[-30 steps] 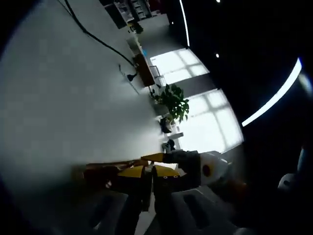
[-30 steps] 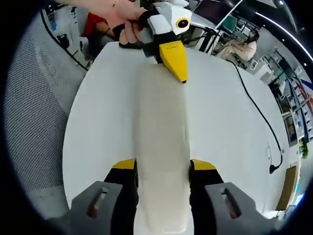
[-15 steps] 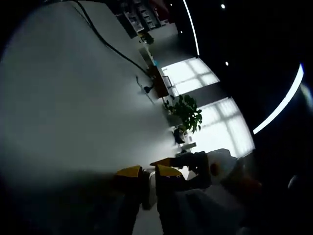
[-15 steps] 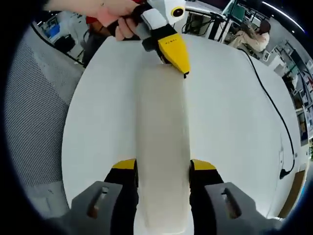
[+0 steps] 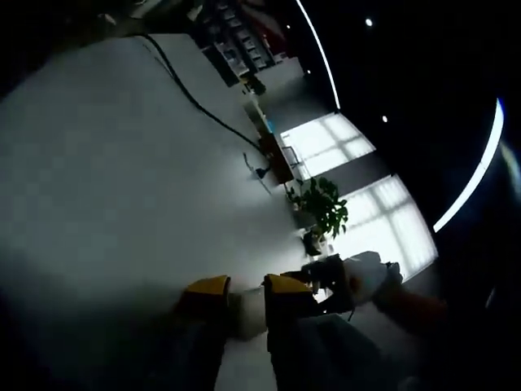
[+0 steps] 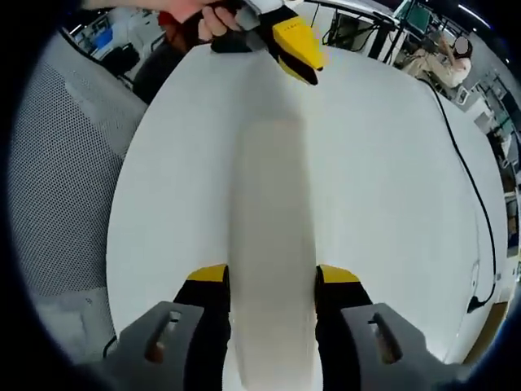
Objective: Arrange the utensils inside the cutlery case until each visible utensil rests in its matching compartment.
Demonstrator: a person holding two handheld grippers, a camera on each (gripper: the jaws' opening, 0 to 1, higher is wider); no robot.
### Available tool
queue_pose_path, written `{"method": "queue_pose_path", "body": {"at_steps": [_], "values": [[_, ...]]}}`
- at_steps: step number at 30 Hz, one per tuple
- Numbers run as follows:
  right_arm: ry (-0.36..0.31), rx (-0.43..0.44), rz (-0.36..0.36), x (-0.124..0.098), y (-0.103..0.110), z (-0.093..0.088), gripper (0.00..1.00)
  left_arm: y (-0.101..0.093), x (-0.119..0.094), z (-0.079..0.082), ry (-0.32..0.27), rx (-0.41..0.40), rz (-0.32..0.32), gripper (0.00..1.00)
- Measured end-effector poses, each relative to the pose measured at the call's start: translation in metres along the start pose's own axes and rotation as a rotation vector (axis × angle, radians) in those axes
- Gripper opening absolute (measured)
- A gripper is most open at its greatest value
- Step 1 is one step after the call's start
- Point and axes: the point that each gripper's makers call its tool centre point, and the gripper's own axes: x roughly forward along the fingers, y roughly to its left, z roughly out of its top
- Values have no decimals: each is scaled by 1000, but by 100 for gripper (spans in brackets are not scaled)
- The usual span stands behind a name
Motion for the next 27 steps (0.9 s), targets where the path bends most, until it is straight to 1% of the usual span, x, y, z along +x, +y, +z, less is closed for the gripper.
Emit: {"method": "queue_pose_path", "body": {"at_steps": [2,3,5,6,8,11,12,13,14,17,19,21,24,27], "values": [[11,-1,13,0,0,1,39,5,-1,-11,32,9,24,20],[15,-2,15,0,0,2,39,5,-2,-15,40,24,26,20],[25,-14,15,1,-2,1,39,8,-3,-28,88,55,42,21],[32,-4,30,2,-2,0,39,8,-3,-35,115,67,42,21],[40,6,37,3,-4,-4,39,8,-3,-42,134,86,51,21],[37,35,58,3,-3,-3,39,8,-6,-60,207,147,58,21],[39,43,67,3,-3,-3,39,8,-7,-70,248,174,59,21],[40,51,77,4,-3,-4,39,8,-7,-72,261,184,56,21],[43,59,86,4,-2,-4,39,6,-8,-83,308,215,44,21],[46,71,98,5,-1,-4,39,9,-8,-101,372,288,41,20],[39,87,107,4,-1,-2,39,7,-8,-112,411,326,40,20],[20,122,132,4,0,2,39,6,-6,-116,414,349,41,20],[36,107,127,4,-2,0,39,6,-2,-120,422,337,35,19],[63,88,135,5,-2,-6,39,6,-3,-120,426,356,40,19]]}}
